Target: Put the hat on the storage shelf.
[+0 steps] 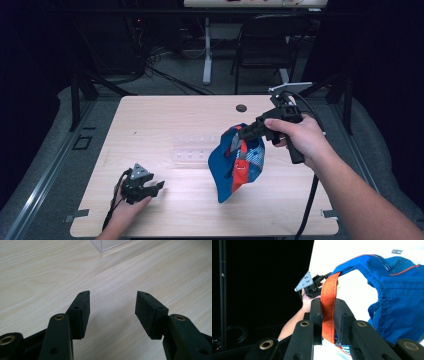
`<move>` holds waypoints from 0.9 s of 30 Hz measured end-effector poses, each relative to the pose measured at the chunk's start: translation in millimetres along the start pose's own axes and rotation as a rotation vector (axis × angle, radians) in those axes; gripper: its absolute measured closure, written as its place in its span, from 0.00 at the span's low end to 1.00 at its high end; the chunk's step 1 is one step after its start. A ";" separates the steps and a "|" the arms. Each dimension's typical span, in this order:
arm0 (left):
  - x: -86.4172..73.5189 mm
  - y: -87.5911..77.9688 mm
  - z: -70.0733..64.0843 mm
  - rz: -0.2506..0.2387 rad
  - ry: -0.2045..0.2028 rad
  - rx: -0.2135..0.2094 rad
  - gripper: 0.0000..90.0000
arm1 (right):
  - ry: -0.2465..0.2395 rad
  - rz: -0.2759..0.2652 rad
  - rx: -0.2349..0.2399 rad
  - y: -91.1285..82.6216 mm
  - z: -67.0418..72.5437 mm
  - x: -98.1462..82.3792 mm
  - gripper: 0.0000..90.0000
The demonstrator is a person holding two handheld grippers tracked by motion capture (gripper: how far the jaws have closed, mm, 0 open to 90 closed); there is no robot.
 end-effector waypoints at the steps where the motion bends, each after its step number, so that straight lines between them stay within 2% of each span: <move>1: 0.1 0.0 -0.3 -0.001 0.004 0.001 0.51 | -0.003 -0.013 0.012 -0.9 1.3 1.4 0.87; 16: 0.0 0.3 -0.5 -0.001 0.005 -0.002 0.51 | 0.001 -0.080 0.051 -12.9 13.2 20.8 0.87; 27: 0.6 0.6 -1.2 0.000 0.009 -0.009 0.51 | 0.015 -0.127 0.059 -15.8 13.5 36.8 0.87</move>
Point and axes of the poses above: each handheld gripper's, and its own axes: y roughly forward along the jaws, x roughly out of its top, z roughly to its left, the point moved 5 cm from there along y, roughly forward along the jaws, and after that the axes turned 4 degrees about y, right-handed, at the moved point
